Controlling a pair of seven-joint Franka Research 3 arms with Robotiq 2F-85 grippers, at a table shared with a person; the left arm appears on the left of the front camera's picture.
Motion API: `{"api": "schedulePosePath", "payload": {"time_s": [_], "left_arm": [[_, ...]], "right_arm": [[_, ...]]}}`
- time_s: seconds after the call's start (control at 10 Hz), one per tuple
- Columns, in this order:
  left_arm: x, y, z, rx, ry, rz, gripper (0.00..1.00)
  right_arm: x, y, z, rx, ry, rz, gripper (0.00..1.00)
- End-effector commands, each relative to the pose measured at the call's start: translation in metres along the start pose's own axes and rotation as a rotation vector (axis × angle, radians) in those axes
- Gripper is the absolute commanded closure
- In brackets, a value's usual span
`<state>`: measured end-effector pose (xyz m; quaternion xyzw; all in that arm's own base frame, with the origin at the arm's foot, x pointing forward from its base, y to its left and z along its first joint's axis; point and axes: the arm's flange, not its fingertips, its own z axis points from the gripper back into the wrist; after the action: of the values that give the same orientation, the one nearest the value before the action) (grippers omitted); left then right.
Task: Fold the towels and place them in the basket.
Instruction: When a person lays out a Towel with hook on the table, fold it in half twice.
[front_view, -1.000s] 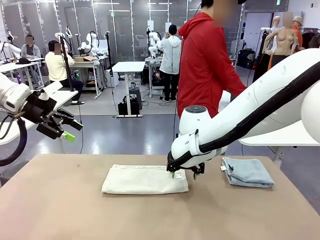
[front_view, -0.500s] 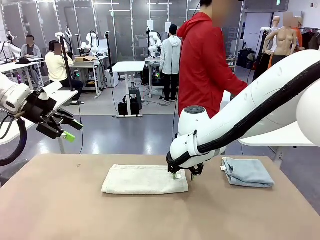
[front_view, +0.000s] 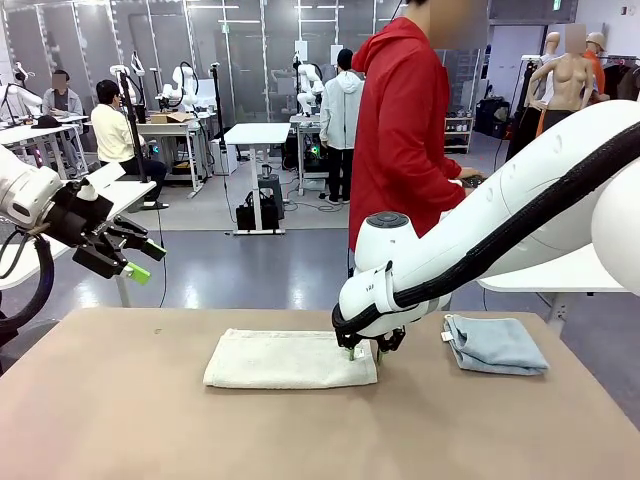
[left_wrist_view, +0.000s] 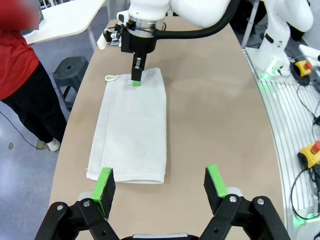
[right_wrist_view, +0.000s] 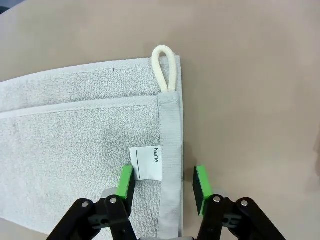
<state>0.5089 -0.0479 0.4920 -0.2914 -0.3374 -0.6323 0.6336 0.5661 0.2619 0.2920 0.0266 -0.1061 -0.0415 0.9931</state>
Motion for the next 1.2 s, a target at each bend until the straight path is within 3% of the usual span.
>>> {"api": "schedulePosePath", "payload": {"time_s": [0.0, 0.1, 0.4, 0.5, 0.6, 0.7, 0.8, 0.9, 1.1], "left_arm": [[0.002, 0.001, 0.002, -0.002, 0.01, 0.001, 0.1], [0.002, 0.001, 0.002, -0.002, 0.01, 0.001, 0.1], [0.002, 0.001, 0.002, -0.002, 0.01, 0.001, 0.1], [0.002, 0.001, 0.002, -0.002, 0.01, 0.001, 0.1], [0.002, 0.001, 0.002, -0.002, 0.01, 0.001, 0.1], [0.002, 0.001, 0.002, -0.002, 0.01, 0.001, 0.1], [0.002, 0.001, 0.002, -0.002, 0.01, 0.001, 0.1], [0.002, 0.001, 0.002, -0.002, 0.01, 0.001, 0.1], [0.002, 0.001, 0.002, -0.002, 0.01, 0.001, 0.1]], "right_arm": [[0.003, 0.007, -0.002, -0.016, -0.03, -0.028, 0.4], [0.003, 0.007, -0.003, -0.019, -0.03, -0.025, 0.56], [0.002, 0.008, -0.004, -0.011, -0.016, -0.015, 0.56], [0.002, 0.008, -0.003, -0.013, -0.017, -0.01, 0.75], [0.002, 0.008, -0.002, -0.012, -0.015, -0.007, 0.75], [0.002, 0.008, -0.002, -0.01, -0.012, -0.007, 0.95], [0.003, 0.006, -0.002, -0.01, -0.004, -0.013, 0.8], [0.003, 0.005, -0.003, -0.01, 0.0, -0.014, 1.0], [0.003, -0.006, 0.001, -0.024, -0.005, -0.015, 1.0]]}}
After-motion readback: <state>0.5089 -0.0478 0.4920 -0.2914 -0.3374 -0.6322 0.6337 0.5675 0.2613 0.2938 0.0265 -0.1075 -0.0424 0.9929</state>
